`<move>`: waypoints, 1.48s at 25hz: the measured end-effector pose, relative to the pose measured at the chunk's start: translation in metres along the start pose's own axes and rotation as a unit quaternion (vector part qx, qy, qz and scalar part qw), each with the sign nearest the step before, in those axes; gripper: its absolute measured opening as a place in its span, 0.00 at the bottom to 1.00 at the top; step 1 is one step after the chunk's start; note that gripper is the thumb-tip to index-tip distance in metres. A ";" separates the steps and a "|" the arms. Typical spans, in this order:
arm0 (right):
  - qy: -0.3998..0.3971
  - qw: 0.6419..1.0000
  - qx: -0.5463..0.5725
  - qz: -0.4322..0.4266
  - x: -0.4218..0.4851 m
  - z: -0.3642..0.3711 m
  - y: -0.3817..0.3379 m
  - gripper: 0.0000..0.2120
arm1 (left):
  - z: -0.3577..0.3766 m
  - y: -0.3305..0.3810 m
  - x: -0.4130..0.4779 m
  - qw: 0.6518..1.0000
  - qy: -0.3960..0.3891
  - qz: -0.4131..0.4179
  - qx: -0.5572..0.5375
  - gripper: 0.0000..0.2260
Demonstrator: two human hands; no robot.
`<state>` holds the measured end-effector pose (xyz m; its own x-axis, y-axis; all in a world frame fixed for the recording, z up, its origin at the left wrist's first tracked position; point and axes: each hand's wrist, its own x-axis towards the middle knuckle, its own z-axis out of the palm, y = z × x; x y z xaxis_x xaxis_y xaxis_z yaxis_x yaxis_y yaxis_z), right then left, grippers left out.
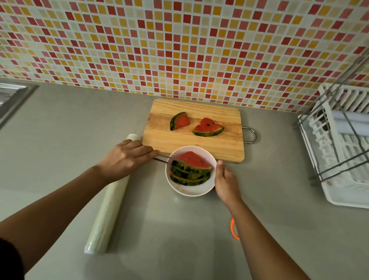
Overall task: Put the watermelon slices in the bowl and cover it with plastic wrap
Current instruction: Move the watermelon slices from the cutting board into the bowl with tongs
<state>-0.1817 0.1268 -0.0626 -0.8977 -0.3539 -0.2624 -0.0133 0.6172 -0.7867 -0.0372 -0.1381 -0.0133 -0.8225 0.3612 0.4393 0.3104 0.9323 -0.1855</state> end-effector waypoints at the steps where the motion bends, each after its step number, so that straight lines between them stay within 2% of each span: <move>1: 0.005 1.000 -0.002 -0.001 0.000 0.000 0.000 0.23 | -0.001 -0.001 -0.001 1.000 -0.016 0.001 0.004 0.11; 5: 0.010 1.000 -0.011 -0.005 0.000 0.002 -0.002 0.20 | -0.016 0.005 0.007 0.997 -0.070 0.014 0.006 0.16; 8: 0.011 1.000 -0.013 -0.005 0.000 0.002 -0.001 0.23 | -0.033 0.006 0.012 0.995 -0.095 -0.007 0.000 0.23; 11: 0.014 1.000 -0.010 -0.010 -0.001 0.002 -0.001 0.24 | -0.049 -0.001 0.009 0.993 -0.112 -0.018 -0.039 0.17; 13: 0.015 1.000 -0.008 -0.010 0.000 0.002 -0.002 0.24 | -0.048 -0.009 0.011 0.988 -0.098 -0.069 -0.098 0.16; 16: 0.023 1.000 -0.011 -0.005 -0.001 0.004 -0.003 0.24 | -0.019 -0.009 0.032 0.945 -0.068 -0.257 -0.193 0.11; 18: 0.029 0.999 -0.014 -0.007 0.000 0.004 -0.003 0.24 | 0.012 -0.008 0.055 0.889 -0.125 -0.382 -0.221 0.11; 19: 0.030 0.999 -0.012 -0.007 0.000 0.004 -0.003 0.24 | 0.027 -0.006 0.064 0.864 -0.161 -0.414 -0.236 0.12; 21: 0.034 0.999 -0.013 -0.010 0.001 0.005 -0.003 0.23 | 0.051 -0.001 0.079 0.837 -0.179 -0.443 -0.268 0.12; 26: 0.045 0.999 -0.018 -0.008 0.000 0.006 -0.002 0.23 | 0.076 0.000 0.100 0.805 -0.156 -0.480 -0.310 0.13; 28: 0.041 0.999 -0.018 -0.001 -0.001 0.006 -0.003 0.23 | 0.076 -0.001 0.104 0.820 -0.136 -0.476 -0.289 0.13; 33: 0.039 0.999 -0.023 0.002 -0.002 0.004 -0.004 0.23 | 0.063 -0.001 0.103 0.921 -0.076 -0.350 -0.155 0.14; 35: 0.039 0.999 -0.024 0.000 -0.001 0.005 -0.005 0.23 | 0.055 -0.010 0.100 0.937 -0.082 -0.322 -0.109 0.14; 37: 0.038 0.999 -0.025 -0.004 -0.001 0.005 -0.005 0.23 | 0.047 -0.025 0.094 0.938 -0.106 -0.321 -0.078 0.14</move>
<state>-0.1785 0.1205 -0.0613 -0.9282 -0.3058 -0.2119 -0.0410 0.6501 -0.7587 -0.1444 -0.1278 -0.0089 -0.9352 -0.2706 0.2286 -0.2282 0.9538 0.1955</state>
